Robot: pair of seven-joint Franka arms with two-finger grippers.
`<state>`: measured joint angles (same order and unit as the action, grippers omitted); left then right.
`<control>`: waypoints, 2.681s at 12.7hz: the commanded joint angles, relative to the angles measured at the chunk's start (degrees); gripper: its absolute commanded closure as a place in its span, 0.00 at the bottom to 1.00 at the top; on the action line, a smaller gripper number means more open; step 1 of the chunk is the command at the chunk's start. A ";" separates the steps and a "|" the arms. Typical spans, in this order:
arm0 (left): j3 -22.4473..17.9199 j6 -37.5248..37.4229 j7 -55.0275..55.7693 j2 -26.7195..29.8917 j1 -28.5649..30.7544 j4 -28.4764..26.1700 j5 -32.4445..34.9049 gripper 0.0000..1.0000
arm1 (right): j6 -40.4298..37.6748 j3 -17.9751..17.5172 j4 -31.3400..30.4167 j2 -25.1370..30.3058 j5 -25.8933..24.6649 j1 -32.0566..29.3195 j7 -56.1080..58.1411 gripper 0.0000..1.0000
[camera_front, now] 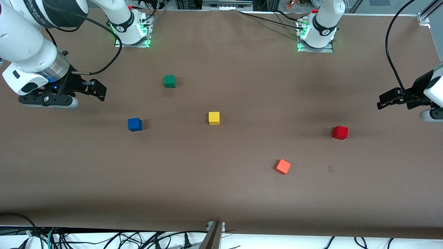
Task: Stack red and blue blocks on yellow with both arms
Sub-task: 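Move the left gripper over the red cube and lower it, then close the left gripper on the red cube and lift it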
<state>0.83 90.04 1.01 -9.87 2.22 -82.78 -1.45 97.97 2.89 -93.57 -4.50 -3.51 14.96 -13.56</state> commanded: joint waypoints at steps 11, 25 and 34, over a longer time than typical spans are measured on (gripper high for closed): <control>-0.22 0.65 -3.19 -11.65 0.24 -0.88 0.13 0.00 | -0.76 -0.25 0.23 0.36 -0.01 -0.37 -0.24 0.00; -0.30 46.79 -26.32 -15.27 2.88 -31.73 0.13 0.00 | -1.11 -0.16 0.23 0.36 -0.01 -0.37 -0.33 0.00; -0.22 52.87 -26.32 -14.92 3.23 -37.89 0.13 0.00 | -1.11 -0.16 0.23 0.36 -0.01 -0.37 -0.33 0.00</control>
<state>0.47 142.13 -24.00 -26.73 4.94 -118.71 -1.42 97.54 2.93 -93.59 -4.50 -3.51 14.93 -13.57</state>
